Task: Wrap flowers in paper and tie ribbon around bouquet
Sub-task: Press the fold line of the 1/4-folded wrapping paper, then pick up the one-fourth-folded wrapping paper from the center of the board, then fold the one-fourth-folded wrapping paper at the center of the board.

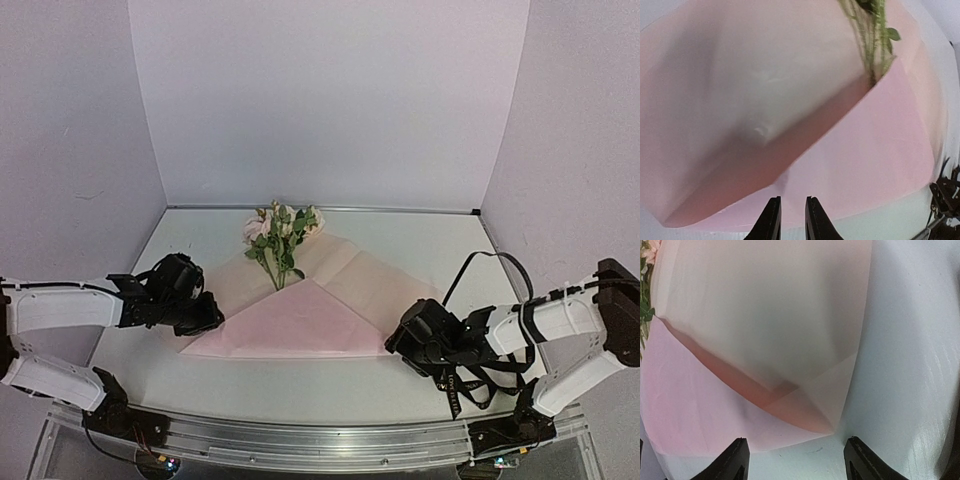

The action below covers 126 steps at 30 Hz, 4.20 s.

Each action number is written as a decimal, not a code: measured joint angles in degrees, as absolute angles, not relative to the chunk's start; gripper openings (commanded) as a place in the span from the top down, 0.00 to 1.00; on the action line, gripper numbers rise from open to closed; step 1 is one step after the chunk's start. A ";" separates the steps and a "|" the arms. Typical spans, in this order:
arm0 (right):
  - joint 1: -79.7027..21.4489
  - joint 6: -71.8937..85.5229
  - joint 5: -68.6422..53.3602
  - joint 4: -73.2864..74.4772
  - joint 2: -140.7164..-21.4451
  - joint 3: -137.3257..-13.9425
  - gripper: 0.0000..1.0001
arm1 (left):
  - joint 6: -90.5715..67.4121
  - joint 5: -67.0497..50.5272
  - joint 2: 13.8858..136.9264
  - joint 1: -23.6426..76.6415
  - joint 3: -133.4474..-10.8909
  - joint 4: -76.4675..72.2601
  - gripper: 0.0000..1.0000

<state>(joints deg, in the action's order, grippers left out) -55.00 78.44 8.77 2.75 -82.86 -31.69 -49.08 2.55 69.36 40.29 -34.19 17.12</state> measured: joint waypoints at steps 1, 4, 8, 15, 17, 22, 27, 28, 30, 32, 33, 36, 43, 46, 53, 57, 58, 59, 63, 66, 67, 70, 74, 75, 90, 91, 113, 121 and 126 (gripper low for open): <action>-55.00 78.55 8.86 1.83 -82.59 -31.15 0.32 | -48.10 1.23 70.79 40.56 -35.58 16.25 0.85; -55.00 79.12 9.10 -1.33 -82.20 -29.81 0.33 | -45.46 -3.01 75.01 41.84 -38.23 13.31 0.87; -55.39 80.60 9.00 -5.29 -83.29 -29.21 0.33 | -41.89 -9.85 82.92 45.43 -42.57 9.59 0.86; -58.65 83.65 9.76 -12.43 -85.82 -28.48 0.36 | -38.54 -18.78 92.69 49.51 -48.90 0.13 0.86; -59.16 84.49 10.06 -14.15 -86.02 -27.81 0.36 | -38.28 -20.12 95.12 49.44 -49.68 -2.21 0.87; -59.86 86.00 11.17 -17.55 -85.96 -26.11 0.34 | -38.34 -22.21 101.27 49.39 -50.45 -5.39 0.87; -61.26 87.24 12.28 -18.07 -85.65 -25.58 0.33 | -39.03 -22.31 105.96 49.39 -50.75 -5.39 0.87; -61.58 87.52 12.53 -18.19 -85.65 -25.49 0.33 | -39.12 -22.32 106.48 49.39 -51.06 -5.16 0.87; -62.05 88.12 12.77 -18.60 -85.65 -25.28 0.34 | -39.41 -22.10 107.25 49.39 -51.97 -4.95 0.87; -62.32 88.85 12.86 -19.13 -85.58 -24.93 0.34 | -39.59 -21.87 107.76 49.32 -52.72 -4.58 0.87; -62.39 89.10 12.82 -19.16 -85.43 -24.82 0.34 | -39.77 -21.91 107.94 49.28 -52.88 -4.58 0.87; -62.82 90.01 12.74 -17.41 -83.75 -24.18 0.35 | -40.35 -21.84 108.09 49.30 -53.17 -4.45 0.88; -63.37 90.26 13.68 -16.84 -84.16 -24.09 0.45 | -40.53 -21.82 108.09 49.30 -53.17 -4.43 0.88; -63.42 89.38 14.74 -20.04 -86.43 -24.42 0.49 | -40.53 -21.80 108.09 49.30 -53.17 -4.43 0.88; -63.25 85.80 17.47 -25.34 -89.31 -23.81 0.61 | -40.53 -21.85 108.09 49.30 -53.17 -4.40 0.88; -63.24 83.46 18.71 -27.78 -90.73 -23.30 0.73 | -40.53 -21.85 108.09 49.30 -53.17 -4.38 0.88; -63.24 83.00 18.92 -28.00 -90.89 -23.13 0.77 | -40.53 -21.85 108.09 49.28 -53.17 -4.38 0.88; -63.23 82.54 19.14 -28.20 -90.99 -22.97 0.81 | -40.54 -21.85 108.09 49.28 -53.17 -4.38 0.88; -63.13 80.74 20.33 -28.38 -91.00 -22.14 0.95 | -40.56 -21.91 108.09 49.28 -53.17 -4.40 0.86; -63.05 79.34 21.47 -27.25 -90.17 -21.64 1.00 | -40.59 -22.29 108.09 49.28 -53.22 -4.47 0.85; -63.04 78.88 21.86 -26.33 -89.37 -21.56 1.00 | -40.60 -22.40 108.09 49.30 -53.23 -4.47 0.85; -63.02 77.40 23.46 -22.81 -85.71 -21.59 1.00 | -40.62 -22.84 108.09 49.30 -53.42 -4.23 0.85; -63.02 75.22 26.10 -16.43 -79.71 -21.65 1.00 | -40.81 -23.59 108.14 49.30 -54.66 -3.56 0.85; -63.02 74.64 26.73 -14.19 -78.19 -21.82 1.00 | -40.92 -23.84 108.18 49.33 -55.05 -3.48 0.85; -63.02 69.07 32.69 16.31 -69.52 -32.31 1.00 | -42.00 -27.32 115.17 55.42 -65.37 -3.31 0.86; -63.02 69.00 32.82 17.67 -69.52 -32.98 1.00 | -41.99 -27.52 115.66 55.90 -65.95 -3.10 0.86; -63.02 63.17 27.55 24.87 -73.89 -49.66 1.00 | -40.37 -27.22 122.85 57.82 -74.52 0.60 0.85; -63.02 60.42 21.92 23.55 -79.42 -53.76 1.00 | -38.75 -26.54 116.29 57.27 -68.88 2.34 0.80; -63.02 58.73 19.52 23.18 -81.88 -57.14 1.00 | -39.06 -27.70 105.24 53.56 -61.56 2.32 0.84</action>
<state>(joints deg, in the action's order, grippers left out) -63.02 58.73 19.52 23.18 -81.88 -57.14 -39.06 -27.70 105.24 53.56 -61.56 2.32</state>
